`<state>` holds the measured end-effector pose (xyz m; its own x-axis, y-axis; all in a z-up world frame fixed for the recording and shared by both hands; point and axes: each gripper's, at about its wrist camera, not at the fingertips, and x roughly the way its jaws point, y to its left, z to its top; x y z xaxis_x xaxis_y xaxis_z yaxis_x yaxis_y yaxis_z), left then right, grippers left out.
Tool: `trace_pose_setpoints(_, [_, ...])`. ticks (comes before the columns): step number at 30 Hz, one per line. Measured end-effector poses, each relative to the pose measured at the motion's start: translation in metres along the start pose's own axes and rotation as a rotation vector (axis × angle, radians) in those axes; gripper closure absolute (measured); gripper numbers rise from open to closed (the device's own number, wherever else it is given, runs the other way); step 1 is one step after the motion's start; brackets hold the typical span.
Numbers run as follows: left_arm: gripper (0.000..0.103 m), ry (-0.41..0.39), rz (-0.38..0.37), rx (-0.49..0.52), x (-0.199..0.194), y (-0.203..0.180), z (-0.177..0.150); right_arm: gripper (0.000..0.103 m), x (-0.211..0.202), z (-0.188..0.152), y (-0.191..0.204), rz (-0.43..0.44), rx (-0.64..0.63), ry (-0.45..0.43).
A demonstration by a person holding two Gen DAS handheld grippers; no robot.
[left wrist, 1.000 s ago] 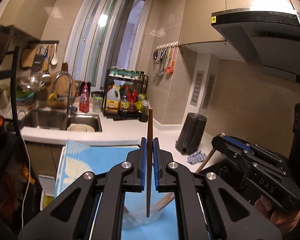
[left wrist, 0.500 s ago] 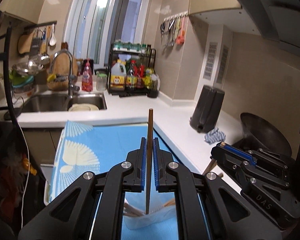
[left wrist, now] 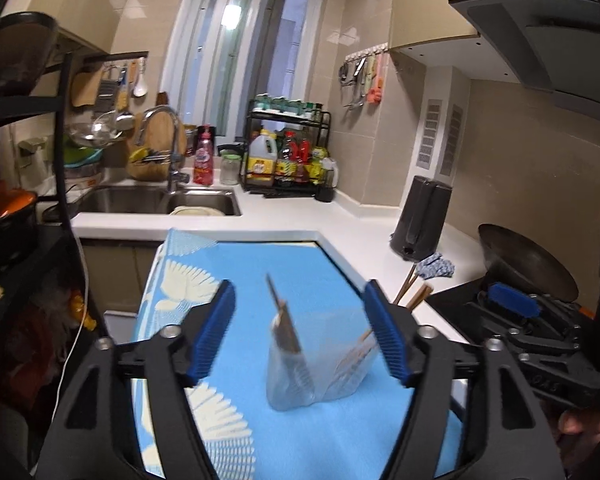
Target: Organize utensils
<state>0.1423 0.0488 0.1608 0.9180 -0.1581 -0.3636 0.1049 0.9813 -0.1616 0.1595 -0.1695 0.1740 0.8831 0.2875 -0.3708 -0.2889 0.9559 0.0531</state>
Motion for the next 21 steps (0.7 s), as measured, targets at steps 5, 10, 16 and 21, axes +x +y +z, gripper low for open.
trace_pose_setpoints(5, [0.009,0.058,0.077,0.012,-0.005,-0.005,-0.05,0.006,-0.014,-0.044,-0.006,-0.071,0.021,0.049])
trace_pose_setpoints(10, [0.007,0.173,0.091,0.013,0.005,-0.009,-0.1,0.006,-0.007,-0.089,-0.022,-0.151,0.101,0.177])
trace_pose_setpoints(16, [0.007,0.219,0.082,-0.01,0.014,-0.01,-0.123,0.006,-0.007,-0.103,-0.026,-0.2,0.11,0.209])
trace_pose_setpoints(21, [0.007,0.183,0.085,-0.035,0.014,-0.01,-0.123,0.006,-0.008,-0.101,-0.021,-0.222,0.077,0.199])
